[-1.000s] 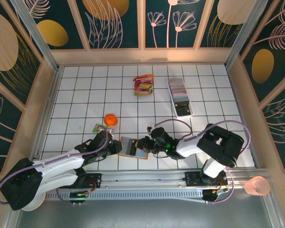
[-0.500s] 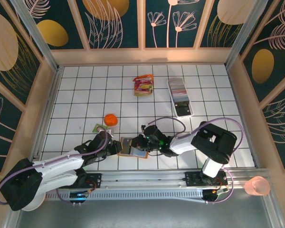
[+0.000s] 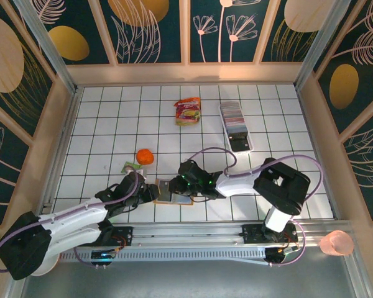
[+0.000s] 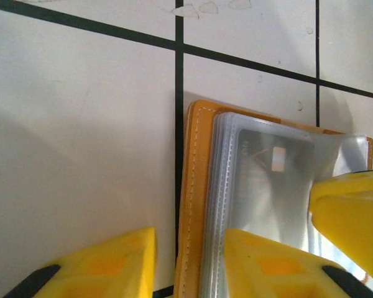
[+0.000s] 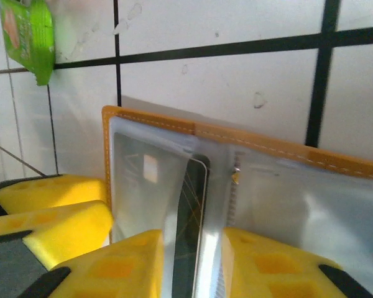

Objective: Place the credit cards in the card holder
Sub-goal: Insert the credit card into the card slot.

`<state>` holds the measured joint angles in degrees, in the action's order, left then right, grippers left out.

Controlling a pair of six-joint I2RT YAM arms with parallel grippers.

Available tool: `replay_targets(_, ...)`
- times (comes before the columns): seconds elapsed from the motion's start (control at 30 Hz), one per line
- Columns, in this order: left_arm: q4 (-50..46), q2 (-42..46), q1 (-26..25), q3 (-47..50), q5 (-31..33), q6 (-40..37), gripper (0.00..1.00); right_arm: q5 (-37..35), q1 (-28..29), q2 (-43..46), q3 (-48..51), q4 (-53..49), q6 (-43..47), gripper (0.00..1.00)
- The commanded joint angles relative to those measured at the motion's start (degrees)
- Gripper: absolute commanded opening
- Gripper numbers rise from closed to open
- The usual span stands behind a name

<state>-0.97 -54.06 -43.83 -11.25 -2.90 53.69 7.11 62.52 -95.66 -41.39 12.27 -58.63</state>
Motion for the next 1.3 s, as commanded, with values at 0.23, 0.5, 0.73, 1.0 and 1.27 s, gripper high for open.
replay_targets(0.23, -5.6, 3.1, -0.3, -0.5, 1.3, 0.7, 0.48, -8.7, 0.5, 6.8, -2.4, -13.8, 6.8, 0.28)
replay_targets(0.5, -2.9, -0.9, -0.2, -1.4, -4.5, -0.6, 0.45, -5.9, 0.8, 0.5, -5.9, -11.3, 8.8, 0.06)
replay_targets(0.73, -0.6, -2.0, -0.3, -2.0, -7.5, -0.3, 0.44, -3.9, 1.1, -3.1, -6.2, -8.5, 8.5, 0.00)
replay_targets(1.0, -0.1, -1.8, -0.4, -2.7, -9.0, -0.3, 0.41, -3.7, 1.3, -4.1, -5.9, -7.2, 8.0, 0.00)
replay_targets(1.27, 0.2, -1.9, -0.4, -3.0, -9.9, -0.3, 0.39, -4.0, 1.4, -3.7, -5.4, -7.0, 7.7, 0.00)
